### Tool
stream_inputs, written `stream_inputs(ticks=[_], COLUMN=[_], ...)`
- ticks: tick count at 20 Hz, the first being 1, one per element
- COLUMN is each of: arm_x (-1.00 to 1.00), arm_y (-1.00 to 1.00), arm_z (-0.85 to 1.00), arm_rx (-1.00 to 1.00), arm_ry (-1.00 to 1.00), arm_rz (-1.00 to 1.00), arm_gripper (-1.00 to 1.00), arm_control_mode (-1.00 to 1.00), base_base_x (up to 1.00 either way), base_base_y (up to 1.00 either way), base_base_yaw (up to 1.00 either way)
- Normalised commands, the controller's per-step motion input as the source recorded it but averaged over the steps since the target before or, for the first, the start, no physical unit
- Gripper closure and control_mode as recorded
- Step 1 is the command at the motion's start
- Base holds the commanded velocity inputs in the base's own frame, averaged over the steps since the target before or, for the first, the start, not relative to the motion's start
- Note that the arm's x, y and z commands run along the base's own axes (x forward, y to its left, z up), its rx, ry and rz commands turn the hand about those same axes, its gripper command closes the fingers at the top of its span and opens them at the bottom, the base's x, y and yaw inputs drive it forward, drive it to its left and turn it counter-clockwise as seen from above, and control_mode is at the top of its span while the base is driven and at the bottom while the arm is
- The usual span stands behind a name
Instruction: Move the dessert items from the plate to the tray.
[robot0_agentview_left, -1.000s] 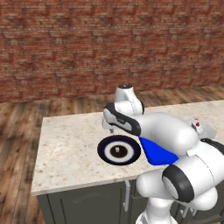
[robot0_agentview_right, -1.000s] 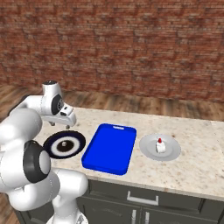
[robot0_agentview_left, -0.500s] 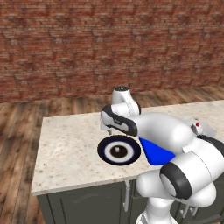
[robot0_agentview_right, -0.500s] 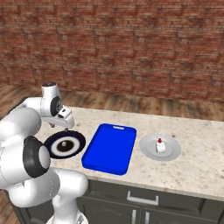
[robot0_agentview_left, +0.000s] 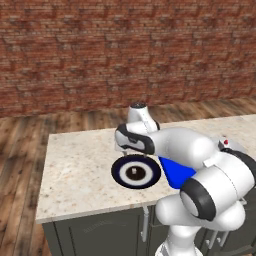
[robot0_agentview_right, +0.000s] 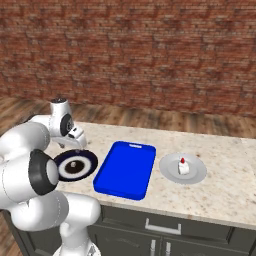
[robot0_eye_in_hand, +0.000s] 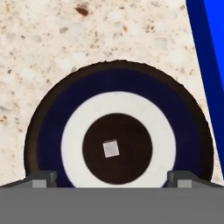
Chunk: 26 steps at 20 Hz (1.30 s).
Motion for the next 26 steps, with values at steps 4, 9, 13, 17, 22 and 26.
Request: stream_inputs(ticks=[4, 9, 13, 17, 22, 26], arm_x=[-0.02, -0.08, 0.00, 0.00, 0.01, 0.02], arm_y=[0.01, 0.00, 0.00, 0.00, 0.00, 0.01], arm_z=[-0.32, -0.25, -0.32, -0.32, -0.29, -0.14], arm_rx=[0.00, 0.00, 0.00, 0.00, 0.00, 0.00], arm_ry=[0.00, 0.00, 0.00, 0.00, 0.00, -0.02], arm_rz=[-0.01, -0.02, -0.01, 0.00, 0.00, 0.00], arm_gripper=[-1.00, -1.00, -1.00, -1.00, -1.00, -1.00], arm_control_mode=[-1.00, -1.00, -1.00, -1.00, -1.00, -1.00], base_base_x=[0.00, 0.00, 0.00, 0.00, 0.00, 0.00], base_base_y=[0.00, 0.00, 0.00, 0.00, 0.00, 0.00], base_base_yaw=[0.00, 0.00, 0.00, 0.00, 0.00, 0.00])
